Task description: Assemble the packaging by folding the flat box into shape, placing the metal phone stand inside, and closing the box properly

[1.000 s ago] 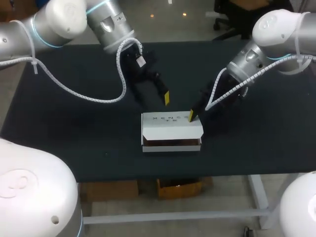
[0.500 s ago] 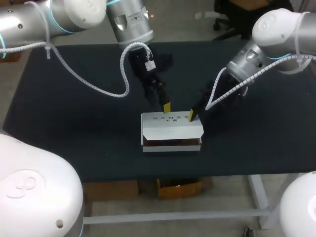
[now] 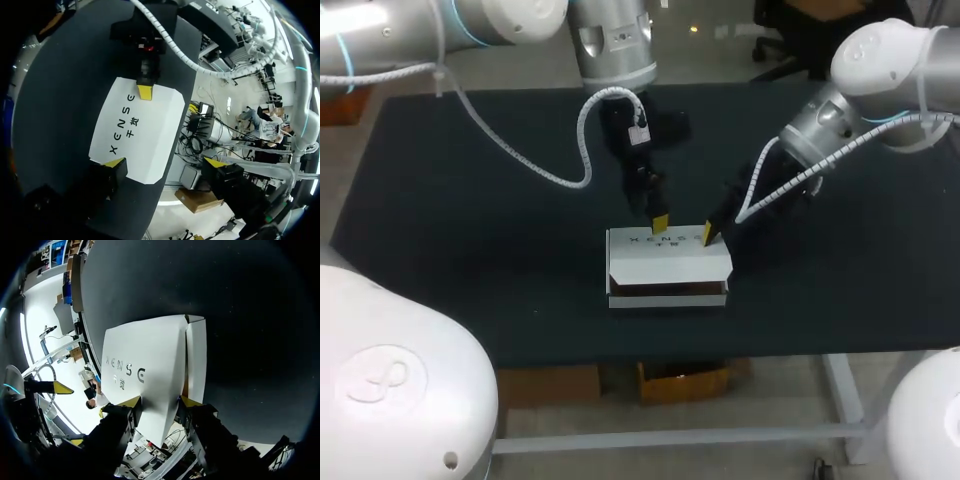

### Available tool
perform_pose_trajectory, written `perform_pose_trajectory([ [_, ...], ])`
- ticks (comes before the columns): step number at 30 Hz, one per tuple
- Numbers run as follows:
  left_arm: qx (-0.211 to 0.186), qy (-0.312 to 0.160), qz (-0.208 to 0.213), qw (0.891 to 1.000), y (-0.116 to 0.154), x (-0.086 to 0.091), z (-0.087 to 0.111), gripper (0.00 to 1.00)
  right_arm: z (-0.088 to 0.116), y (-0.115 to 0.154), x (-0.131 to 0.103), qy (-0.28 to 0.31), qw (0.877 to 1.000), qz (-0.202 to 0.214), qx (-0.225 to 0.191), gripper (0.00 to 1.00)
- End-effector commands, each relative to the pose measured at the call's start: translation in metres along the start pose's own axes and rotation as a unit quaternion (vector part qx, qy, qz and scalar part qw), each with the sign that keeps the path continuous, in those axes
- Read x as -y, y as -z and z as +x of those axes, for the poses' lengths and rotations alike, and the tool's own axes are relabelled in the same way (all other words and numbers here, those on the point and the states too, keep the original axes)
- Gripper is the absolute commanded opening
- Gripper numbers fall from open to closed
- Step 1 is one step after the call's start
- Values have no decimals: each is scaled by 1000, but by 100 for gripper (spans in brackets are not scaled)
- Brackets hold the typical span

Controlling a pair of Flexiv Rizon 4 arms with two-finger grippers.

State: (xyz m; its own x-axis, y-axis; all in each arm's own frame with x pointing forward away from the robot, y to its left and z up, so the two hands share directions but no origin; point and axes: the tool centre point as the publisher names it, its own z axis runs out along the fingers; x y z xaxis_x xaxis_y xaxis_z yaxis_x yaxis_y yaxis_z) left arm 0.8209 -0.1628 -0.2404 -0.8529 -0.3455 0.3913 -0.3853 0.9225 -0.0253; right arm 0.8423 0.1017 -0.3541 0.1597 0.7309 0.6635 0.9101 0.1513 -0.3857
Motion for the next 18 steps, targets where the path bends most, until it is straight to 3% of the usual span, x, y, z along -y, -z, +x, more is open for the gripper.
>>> perform_pose_trajectory([
  [1, 1, 1, -7, 1000, 1, 2, 0, 100, -1, -1, 0, 0, 1000, 0, 0, 44],
  [8, 1, 1, -7, 1000, 1, 2, 0, 100, -1, -1, 0, 0, 1000, 0, 0, 45],
  [13, -4, -87, 12, 996, 2, 0, -13, 100, -1, -1, 0, 0, 1000, 0, 0, 44],
  [14, -5, -82, 12, 997, 2, -1, -16, 100, -1, -1, 0, 0, 1000, 0, 0, 44],
  [16, 11, -114, 15, 993, 2, -1, -18, 100, -1, -1, 0, 0, 1000, 0, 0, 44],
  [18, 49, -117, 5, 992, 1, -1, -17, 100, -1, -1, 0, 0, 1000, 0, 0, 44],
])
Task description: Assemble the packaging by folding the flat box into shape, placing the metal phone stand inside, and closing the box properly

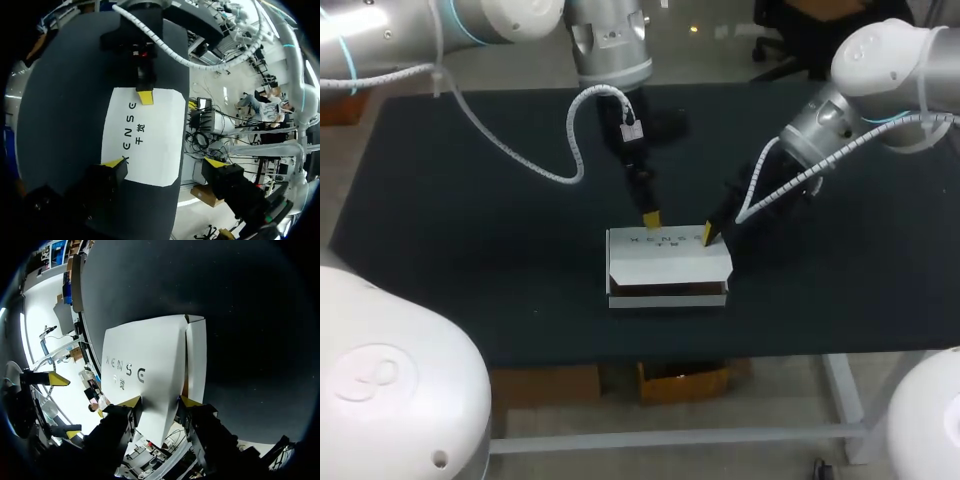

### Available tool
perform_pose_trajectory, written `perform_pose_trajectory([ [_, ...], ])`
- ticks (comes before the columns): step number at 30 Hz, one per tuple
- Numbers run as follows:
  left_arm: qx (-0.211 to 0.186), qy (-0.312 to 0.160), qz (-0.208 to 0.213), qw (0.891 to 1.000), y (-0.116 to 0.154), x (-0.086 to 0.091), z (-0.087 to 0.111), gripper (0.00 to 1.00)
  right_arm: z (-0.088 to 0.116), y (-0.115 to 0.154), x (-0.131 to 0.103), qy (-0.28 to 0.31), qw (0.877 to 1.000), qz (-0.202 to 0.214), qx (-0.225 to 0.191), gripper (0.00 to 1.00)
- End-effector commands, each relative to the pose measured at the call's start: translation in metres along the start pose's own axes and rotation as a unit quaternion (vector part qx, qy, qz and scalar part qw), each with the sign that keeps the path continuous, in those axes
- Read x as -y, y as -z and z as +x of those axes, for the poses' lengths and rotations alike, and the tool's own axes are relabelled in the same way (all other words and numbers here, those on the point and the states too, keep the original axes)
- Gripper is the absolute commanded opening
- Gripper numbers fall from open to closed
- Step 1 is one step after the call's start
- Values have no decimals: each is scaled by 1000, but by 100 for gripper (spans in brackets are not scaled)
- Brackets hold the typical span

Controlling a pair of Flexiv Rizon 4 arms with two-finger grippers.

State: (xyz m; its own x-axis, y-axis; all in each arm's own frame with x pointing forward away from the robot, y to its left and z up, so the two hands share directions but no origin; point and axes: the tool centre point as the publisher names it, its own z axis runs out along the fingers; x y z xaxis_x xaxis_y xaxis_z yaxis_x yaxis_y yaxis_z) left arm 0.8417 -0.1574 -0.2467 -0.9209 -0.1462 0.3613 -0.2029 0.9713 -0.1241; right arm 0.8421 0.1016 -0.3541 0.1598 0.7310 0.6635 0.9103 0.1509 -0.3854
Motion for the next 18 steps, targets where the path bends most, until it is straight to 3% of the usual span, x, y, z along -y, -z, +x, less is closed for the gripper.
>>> perform_pose_trajectory([
  [1, 44, -13, -8, 999, -2, -2, 6, 100, -1, -1, 0, 0, 1000, 0, 0, 44],
  [5, 103, -4, -29, 994, -6, 0, 8, 100, -1, -1, 0, 0, 1000, 0, 0, 44],
  [13, 167, -3, -44, 985, -16, 4, 9, 100, -1, -1, 0, 0, 1000, 0, 0, 44],
  [16, 162, -37, -44, 985, -18, -1, 6, 100, -1, -1, 0, 0, 1000, 0, 0, 44],
  [18, 159, -67, -65, 983, -18, -6, 4, 100, -1, -1, 0, 0, 1000, 0, 0, 44],
])
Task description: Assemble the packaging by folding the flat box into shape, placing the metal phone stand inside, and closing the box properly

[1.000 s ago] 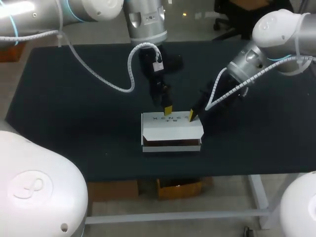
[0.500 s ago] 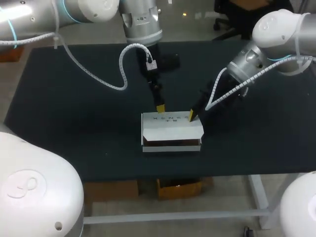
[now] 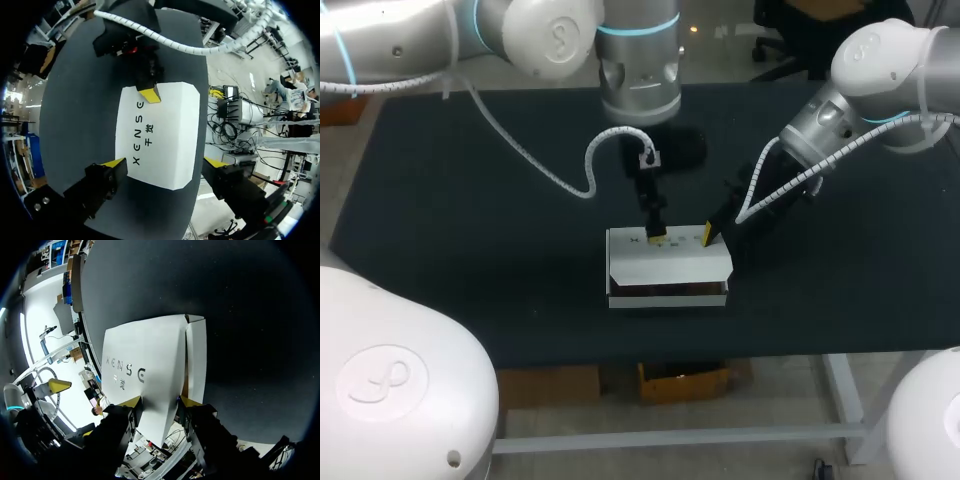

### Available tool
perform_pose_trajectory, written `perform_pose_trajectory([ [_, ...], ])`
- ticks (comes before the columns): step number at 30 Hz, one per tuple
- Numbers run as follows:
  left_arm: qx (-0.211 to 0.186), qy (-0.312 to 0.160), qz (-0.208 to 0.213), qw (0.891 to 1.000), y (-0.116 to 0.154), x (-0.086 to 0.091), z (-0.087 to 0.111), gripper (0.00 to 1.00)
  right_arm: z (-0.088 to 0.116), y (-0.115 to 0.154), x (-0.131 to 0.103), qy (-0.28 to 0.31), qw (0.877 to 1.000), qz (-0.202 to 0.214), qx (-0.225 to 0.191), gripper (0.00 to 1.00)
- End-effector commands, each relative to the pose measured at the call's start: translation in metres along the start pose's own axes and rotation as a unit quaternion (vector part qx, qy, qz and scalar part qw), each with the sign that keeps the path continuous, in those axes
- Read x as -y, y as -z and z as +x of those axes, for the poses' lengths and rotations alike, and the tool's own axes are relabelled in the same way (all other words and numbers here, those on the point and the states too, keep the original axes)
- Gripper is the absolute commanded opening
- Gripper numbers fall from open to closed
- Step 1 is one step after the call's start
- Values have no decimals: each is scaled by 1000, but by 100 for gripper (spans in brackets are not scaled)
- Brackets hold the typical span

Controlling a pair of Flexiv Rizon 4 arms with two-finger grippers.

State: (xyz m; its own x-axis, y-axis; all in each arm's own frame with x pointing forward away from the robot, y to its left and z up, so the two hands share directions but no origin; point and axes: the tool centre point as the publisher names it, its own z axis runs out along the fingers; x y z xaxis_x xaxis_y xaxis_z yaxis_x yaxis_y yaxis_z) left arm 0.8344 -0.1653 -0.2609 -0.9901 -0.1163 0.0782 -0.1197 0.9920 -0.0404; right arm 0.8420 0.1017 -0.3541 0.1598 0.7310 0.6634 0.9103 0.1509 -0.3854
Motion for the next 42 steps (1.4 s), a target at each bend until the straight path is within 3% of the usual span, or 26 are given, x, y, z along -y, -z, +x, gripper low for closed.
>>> perform_pose_trajectory([
  [1, 17, -53, -21, 998, -2, -12, 2, 100, -1, -1, 0, 0, 1000, 0, 0, 44],
  [16, 8, -58, -31, 998, -2, -15, -1, 100, -1, -1, 0, 0, 1000, 0, 0, 42],
  [23, 73, -55, -28, 995, -9, -8, 2, 100, -1, -1, 0, 0, 1000, 0, 0, 42],
  [36, 96, -38, -13, 995, -22, -10, 22, 100, -1, -1, -1, 0, 1000, 1, 0, 41],
  [42, 101, -39, -7, 994, -31, -11, 19, 100, -1, -1, -1, 1, 1000, 3, 1, 41],
])
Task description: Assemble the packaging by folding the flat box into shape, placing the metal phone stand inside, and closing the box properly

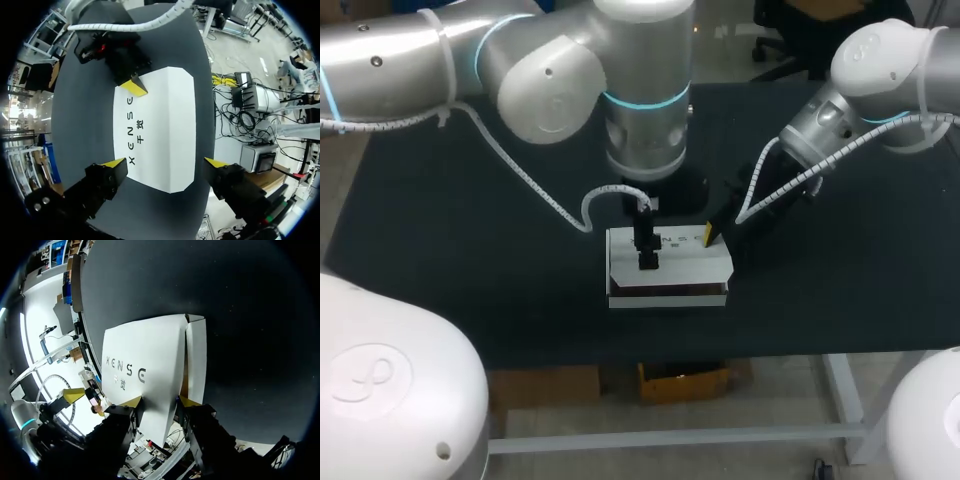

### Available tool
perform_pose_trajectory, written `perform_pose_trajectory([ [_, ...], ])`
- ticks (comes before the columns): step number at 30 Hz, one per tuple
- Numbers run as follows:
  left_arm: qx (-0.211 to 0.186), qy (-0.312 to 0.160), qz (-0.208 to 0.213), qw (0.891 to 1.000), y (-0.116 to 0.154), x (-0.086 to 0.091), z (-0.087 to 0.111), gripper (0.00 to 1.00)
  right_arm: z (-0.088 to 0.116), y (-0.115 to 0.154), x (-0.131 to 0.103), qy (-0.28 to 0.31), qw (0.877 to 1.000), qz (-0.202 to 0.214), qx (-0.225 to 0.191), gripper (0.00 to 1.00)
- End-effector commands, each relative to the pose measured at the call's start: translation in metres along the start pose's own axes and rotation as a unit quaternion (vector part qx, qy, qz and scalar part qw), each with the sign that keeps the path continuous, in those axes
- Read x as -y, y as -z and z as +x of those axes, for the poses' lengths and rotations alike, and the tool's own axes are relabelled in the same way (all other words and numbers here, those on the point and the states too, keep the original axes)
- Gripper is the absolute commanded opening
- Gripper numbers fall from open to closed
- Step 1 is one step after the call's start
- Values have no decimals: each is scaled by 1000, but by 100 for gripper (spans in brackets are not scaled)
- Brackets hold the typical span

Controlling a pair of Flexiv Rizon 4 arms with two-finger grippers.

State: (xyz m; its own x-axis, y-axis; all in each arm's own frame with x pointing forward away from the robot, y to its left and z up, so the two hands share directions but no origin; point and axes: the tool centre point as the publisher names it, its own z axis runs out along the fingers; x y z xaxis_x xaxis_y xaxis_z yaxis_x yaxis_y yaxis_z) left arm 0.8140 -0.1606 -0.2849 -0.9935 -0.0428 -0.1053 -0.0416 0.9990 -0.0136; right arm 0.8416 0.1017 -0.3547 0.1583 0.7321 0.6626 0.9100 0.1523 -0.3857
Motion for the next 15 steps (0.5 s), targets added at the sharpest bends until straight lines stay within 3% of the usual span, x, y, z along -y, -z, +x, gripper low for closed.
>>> perform_pose_trajectory([
  [1, 9, 1, 7, 1000, -7, -3, 2, 100, 0, -1, -1, 1, 1000, 2, 0, 40],
  [4, 6, 2, 13, 1000, -11, -4, 0, 93, 0, -1, 0, 0, 1000, 2, 1, 40],
  [12, -7, 6, 33, 999, -22, -4, 2, 84, 1, -1, 0, 0, 1000, 2, 2, 40],
  [15, -11, 8, 35, 999, -25, -2, 4, 75, 2, -1, 0, 1, 1000, 2, 2, 40],
])
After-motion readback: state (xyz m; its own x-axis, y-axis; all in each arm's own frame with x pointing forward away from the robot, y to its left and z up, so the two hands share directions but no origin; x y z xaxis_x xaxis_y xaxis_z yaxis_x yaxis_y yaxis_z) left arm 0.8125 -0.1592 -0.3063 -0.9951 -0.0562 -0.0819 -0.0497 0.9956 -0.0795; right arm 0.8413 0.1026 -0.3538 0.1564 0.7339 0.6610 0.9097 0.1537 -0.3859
